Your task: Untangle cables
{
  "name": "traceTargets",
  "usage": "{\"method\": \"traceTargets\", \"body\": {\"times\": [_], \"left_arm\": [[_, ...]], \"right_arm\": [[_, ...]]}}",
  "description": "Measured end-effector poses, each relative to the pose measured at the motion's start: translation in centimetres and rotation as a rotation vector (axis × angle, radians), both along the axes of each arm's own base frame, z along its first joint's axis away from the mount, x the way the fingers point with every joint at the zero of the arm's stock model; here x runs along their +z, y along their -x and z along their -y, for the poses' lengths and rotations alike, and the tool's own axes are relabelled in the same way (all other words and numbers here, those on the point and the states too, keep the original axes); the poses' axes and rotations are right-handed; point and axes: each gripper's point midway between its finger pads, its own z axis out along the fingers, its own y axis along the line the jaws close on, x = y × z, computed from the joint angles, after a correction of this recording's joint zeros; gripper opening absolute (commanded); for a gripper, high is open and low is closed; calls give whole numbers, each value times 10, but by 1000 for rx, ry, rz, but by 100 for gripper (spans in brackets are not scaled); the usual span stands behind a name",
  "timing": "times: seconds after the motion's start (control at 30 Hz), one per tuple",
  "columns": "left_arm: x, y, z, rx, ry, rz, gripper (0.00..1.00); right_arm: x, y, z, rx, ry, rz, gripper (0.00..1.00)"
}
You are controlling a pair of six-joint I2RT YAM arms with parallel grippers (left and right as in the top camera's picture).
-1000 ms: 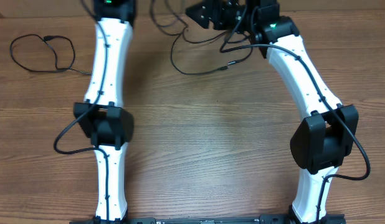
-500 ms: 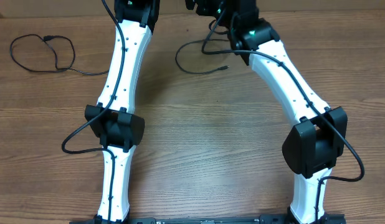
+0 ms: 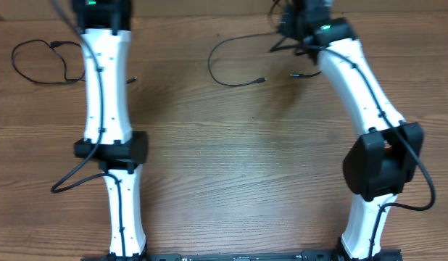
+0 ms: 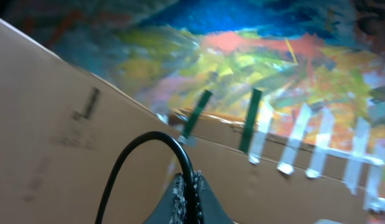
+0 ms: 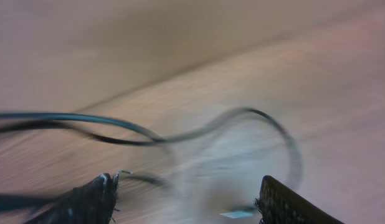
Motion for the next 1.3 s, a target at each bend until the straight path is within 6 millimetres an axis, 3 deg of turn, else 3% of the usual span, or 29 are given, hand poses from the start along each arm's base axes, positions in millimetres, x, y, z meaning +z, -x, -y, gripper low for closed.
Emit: {"method": "traceTargets", "body": {"times": [0.03,0.13,0.27,0.33,0.4,0.5,0.6,0.7,0.83,0.93,1.0,1.1,1.3], "left_arm": [[2,-1,-12,24,1,6,4],[4,-7,-42,86,2,11,4],[5,-14,-73,153,11,11,4],[7,-14,-84,177,13,13,4],[9,-14,-92,194,15,10,4],[11,-13,-93,201,14,0,4],[12,-12,-88,203,5,4,4],[12,-10,-81,201,-3,18,4],[11,-12,-75,206,-13,19,4],[8,-16,-75,207,-17,-5,4],[7,-17,-75,208,-17,-10,4],[7,-17,-75,209,-16,-11,4],[8,-17,-75,216,-18,-3,4]], "right_arm": [[-1,1,5,-10,1,-5,72],[-11,11,52,-109,10,-68,72],[-18,22,97,-197,6,-118,76],[-21,25,107,-209,-24,-134,80],[-25,24,105,-164,-93,-146,83],[-26,22,68,22,-258,-165,83],[-16,27,8,309,-428,-167,83],[-5,40,-48,574,-485,-152,88],[-1,59,-117,882,-373,-114,90],[-2,64,-163,1030,-188,-61,83],[-2,62,-184,1069,-69,-17,79],[-1,48,-199,1059,67,45,79],[-39,19,-192,990,204,35,71]]}}
